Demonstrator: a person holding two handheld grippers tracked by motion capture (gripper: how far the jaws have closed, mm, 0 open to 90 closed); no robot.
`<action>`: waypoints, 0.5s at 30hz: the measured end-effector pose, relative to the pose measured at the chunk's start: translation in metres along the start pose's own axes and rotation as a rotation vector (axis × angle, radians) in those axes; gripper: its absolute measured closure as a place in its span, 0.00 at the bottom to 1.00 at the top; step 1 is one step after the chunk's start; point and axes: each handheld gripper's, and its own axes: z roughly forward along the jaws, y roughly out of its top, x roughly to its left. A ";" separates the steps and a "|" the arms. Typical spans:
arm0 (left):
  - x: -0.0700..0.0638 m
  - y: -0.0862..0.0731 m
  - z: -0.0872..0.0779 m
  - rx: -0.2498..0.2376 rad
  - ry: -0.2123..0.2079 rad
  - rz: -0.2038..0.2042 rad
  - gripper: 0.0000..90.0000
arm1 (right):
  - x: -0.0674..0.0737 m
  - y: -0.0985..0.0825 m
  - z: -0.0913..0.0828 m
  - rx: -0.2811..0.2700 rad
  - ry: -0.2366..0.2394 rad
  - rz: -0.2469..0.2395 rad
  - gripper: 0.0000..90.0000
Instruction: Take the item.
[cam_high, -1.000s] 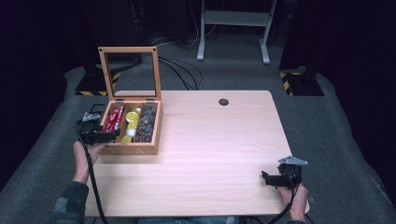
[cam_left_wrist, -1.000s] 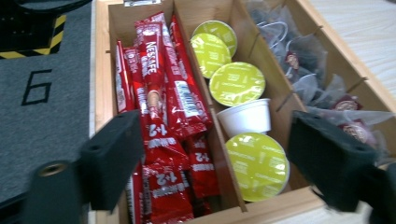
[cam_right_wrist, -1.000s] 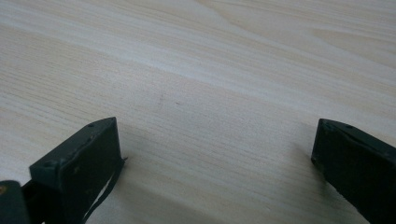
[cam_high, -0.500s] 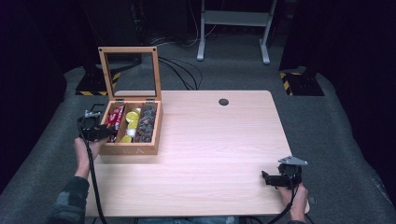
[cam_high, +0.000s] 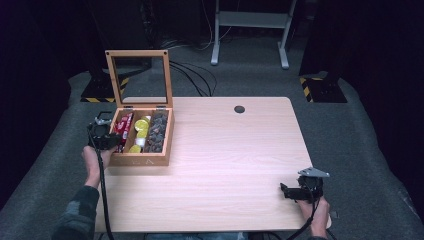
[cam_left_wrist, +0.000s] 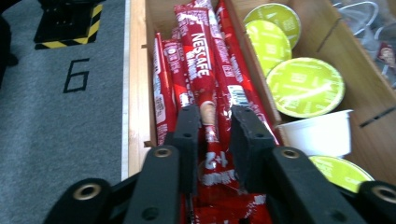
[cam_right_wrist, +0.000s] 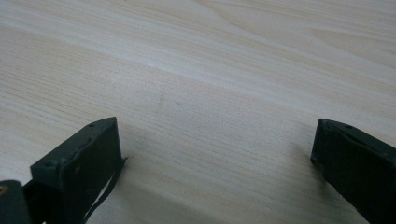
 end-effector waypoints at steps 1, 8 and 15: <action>0.000 0.000 0.001 -0.008 0.007 -0.002 0.85 | 0.000 0.000 0.000 -0.002 -0.001 -0.003 0.01; -0.001 0.000 -0.001 -0.006 0.026 -0.006 0.93 | 0.000 0.000 0.000 -0.002 -0.001 -0.003 0.01; 0.001 -0.001 -0.005 -0.038 0.034 -0.023 0.94 | 0.000 0.000 0.000 -0.001 0.000 -0.003 0.01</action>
